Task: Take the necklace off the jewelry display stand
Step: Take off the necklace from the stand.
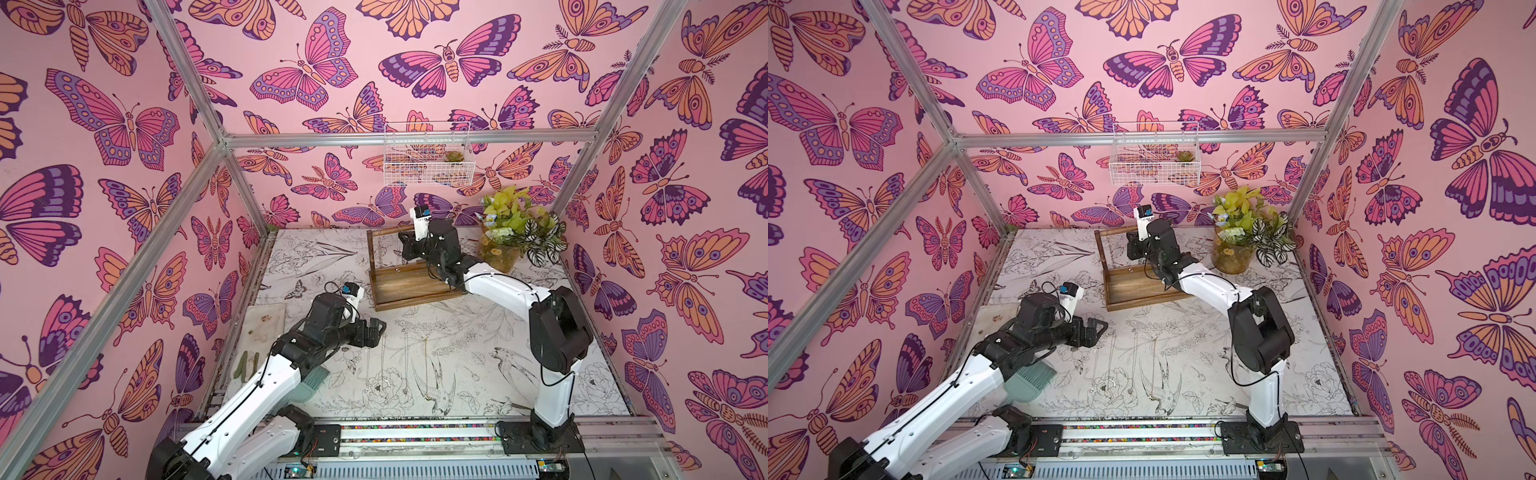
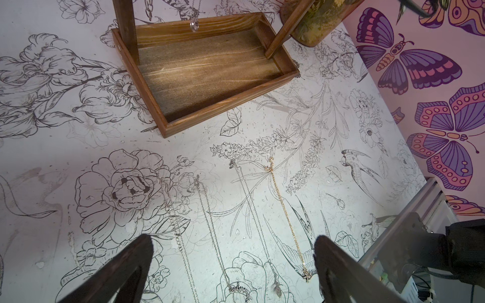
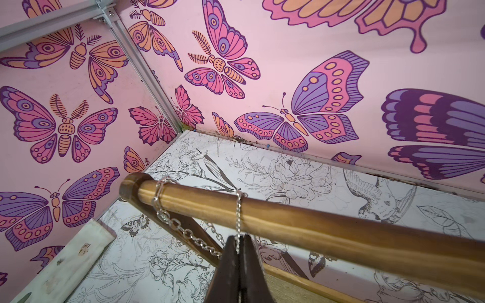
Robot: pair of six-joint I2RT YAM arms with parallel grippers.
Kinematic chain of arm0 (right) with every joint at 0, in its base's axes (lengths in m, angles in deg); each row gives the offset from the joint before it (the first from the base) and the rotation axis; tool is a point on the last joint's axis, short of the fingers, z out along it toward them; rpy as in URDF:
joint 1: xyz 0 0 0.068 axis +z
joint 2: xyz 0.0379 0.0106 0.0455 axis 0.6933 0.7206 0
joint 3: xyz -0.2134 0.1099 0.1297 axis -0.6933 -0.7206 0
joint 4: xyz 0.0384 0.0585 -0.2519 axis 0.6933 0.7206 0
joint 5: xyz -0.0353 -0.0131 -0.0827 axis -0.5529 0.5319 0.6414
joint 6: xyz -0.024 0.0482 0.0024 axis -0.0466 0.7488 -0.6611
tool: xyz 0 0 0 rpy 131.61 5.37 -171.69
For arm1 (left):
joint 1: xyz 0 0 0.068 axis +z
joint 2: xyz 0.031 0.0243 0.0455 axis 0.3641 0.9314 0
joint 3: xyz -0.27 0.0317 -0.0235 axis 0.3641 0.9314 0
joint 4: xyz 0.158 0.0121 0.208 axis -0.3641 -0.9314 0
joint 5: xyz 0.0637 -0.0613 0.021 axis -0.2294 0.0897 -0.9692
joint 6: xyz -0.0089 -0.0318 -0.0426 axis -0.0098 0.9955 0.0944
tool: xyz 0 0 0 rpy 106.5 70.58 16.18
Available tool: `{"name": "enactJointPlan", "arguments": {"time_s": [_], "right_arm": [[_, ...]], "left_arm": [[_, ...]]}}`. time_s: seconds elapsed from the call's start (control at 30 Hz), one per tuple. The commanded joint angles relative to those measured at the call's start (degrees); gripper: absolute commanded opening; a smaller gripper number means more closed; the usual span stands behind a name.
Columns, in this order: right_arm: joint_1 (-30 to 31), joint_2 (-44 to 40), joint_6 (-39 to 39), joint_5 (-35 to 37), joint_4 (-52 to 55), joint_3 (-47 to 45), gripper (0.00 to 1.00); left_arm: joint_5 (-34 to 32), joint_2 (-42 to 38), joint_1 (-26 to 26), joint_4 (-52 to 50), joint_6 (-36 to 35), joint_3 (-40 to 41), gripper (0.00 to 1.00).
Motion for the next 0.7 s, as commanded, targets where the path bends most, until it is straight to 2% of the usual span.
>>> {"name": "enactJointPlan", "arguments": {"time_s": [0.0,0.67], "right_arm": [[-0.94,-2.9,-1.15,1.64,0.95,-1.23,0.0],[-7.56,-8.72,-4.04,3.51,4.98,-4.93,0.0]], "left_arm": [[1.04,-0.65,0.34,-1.0,0.42,0.92,0.98],[2.1,0.32,0.3,-0.61,-0.04,0.48,0.98]]}}
